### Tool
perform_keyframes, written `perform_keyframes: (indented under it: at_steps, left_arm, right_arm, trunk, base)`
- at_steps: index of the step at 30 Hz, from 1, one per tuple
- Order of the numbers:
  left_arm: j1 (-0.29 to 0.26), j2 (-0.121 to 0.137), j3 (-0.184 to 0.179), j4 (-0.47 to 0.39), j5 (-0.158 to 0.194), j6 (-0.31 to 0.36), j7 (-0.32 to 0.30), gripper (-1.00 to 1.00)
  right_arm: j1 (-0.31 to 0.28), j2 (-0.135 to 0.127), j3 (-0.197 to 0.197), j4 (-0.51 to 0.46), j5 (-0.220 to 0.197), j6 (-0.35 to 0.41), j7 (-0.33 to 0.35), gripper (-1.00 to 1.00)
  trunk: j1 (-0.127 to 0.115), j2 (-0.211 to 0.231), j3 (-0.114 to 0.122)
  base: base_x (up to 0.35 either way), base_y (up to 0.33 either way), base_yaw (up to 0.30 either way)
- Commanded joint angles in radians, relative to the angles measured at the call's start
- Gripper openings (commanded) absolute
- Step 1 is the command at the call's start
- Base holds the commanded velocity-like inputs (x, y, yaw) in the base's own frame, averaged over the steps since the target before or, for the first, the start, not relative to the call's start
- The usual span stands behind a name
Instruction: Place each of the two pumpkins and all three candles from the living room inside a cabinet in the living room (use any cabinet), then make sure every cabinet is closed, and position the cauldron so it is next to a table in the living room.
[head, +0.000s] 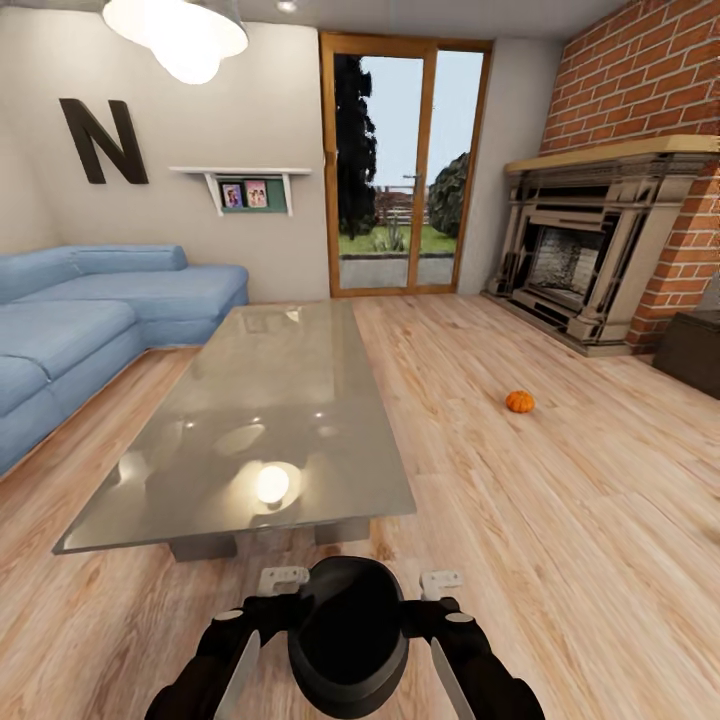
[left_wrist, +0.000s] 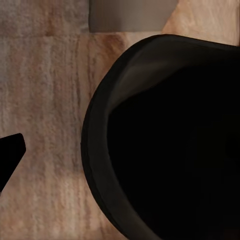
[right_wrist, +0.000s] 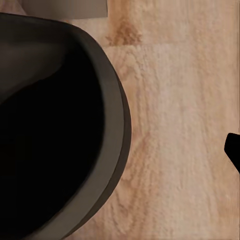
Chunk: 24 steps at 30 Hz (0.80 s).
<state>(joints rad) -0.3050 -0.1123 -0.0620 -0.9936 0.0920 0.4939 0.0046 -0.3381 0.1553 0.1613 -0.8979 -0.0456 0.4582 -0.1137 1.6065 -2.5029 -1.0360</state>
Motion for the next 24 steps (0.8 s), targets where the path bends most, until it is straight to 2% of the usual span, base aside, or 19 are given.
perform_keyframes:
  at_steps: [1,7,14,24]
  left_arm:
    - [0.000,0.000,0.000,-0.001,0.010,0.007,0.001,1.00]
    - [0.000,0.001,0.001,-0.004,0.012,0.065,0.000,1.00]
    - [0.000,0.000,0.001,-0.006,0.012,0.080,0.002,1.00]
    - [0.000,0.000,0.000,-0.007,0.012,0.081,0.004,1.00]
  right_arm:
    - [0.000,0.000,0.003,-0.001,-0.005,0.005,-0.007,1.00]
    - [-0.001,0.000,0.003,-0.001,-0.005,0.006,-0.007,1.00]
    - [-0.001,0.000,0.003,-0.002,-0.005,0.007,-0.007,1.00]
    - [0.000,0.000,0.003,-0.005,-0.006,0.005,-0.007,1.00]
  trunk:
    - [-0.001,0.000,0.003]
    - [-0.003,0.001,0.026]
    - [-0.006,0.003,0.053]
    - [-0.045,0.073,0.085]
  base:
    - [0.000,0.000,0.000]
    - [-0.079,0.000,0.000]
    - [-0.096,0.000,0.000]
    - [-0.004,0.000,0.000]
